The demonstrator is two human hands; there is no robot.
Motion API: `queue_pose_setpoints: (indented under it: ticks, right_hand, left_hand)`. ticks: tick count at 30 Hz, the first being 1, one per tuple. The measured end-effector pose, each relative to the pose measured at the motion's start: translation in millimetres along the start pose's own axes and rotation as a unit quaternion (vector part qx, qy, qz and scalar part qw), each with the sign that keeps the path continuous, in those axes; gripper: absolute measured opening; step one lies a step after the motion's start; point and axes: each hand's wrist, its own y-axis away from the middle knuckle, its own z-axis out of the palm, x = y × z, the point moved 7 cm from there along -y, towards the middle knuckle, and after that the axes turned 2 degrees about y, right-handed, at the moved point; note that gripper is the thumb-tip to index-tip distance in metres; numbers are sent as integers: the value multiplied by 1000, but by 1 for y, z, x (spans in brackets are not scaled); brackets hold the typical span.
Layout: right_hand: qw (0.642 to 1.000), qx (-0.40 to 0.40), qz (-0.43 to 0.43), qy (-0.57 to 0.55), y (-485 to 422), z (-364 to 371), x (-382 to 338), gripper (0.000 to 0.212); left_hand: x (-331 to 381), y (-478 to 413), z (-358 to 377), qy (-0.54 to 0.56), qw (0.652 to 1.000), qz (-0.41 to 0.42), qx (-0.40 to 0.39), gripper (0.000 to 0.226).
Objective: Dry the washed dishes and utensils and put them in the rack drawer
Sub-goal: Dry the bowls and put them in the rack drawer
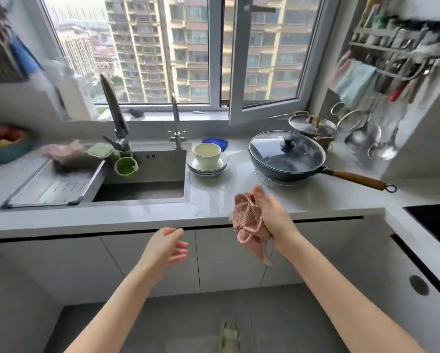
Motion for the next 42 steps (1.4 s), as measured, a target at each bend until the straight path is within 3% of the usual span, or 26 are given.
queue_pose_setpoints:
  ticks: [5, 10, 15, 19, 22, 26, 30, 32, 34, 36, 38, 40, 42]
  right_hand:
    - [997, 52, -50, 0, -126, 14, -8, 39]
    - [994, 78, -60, 40, -247, 17, -29, 33]
    - [996, 57, -42, 45, -334, 21, -32, 28]
    - [997, 60, -14, 38, -376, 24, -20, 46]
    - [996, 80, -5, 41, -397, 23, -16, 59]
    - [994, 104, 16, 31, -411, 23, -12, 35]
    - [990, 134, 19, 27, -414, 24, -12, 26]
    - [989, 143, 20, 22, -415, 28, -15, 18]
    - [989, 145, 24, 16, -418, 32, -17, 16]
    - [988, 151, 7, 32, -422, 35, -18, 25]
    - [987, 155, -5, 48, -425, 37, -18, 40]
    - [986, 163, -9, 46, -425, 40, -18, 45]
    - [983, 173, -7, 54, -427, 41, -15, 53]
  left_hand:
    - [53, -116, 11, 71, 996, -9, 48, 20]
    - [100, -244, 41, 77, 994, -38, 65, 12]
    - [126, -351, 69, 75, 991, -72, 84, 11]
    - [135, -413, 90, 106, 980, -169, 20, 29]
    - [136, -443, 97, 92, 977, -192, 7, 42]
    - [130, -466, 96, 54, 977, -203, 22, 55]
    - [151, -471, 94, -50, 990, -123, -44, 61]
    - [164, -468, 88, -163, 982, -62, -65, 48]
    - [178, -466, 86, -293, 954, 17, -60, 30]
    - [190, -462, 92, -445, 885, 124, -52, 29]
    - [195, -460, 101, -526, 820, 218, -54, 39]
    - [197, -463, 103, -542, 801, 249, -53, 45]
    - [200, -467, 100, -529, 816, 229, -45, 47]
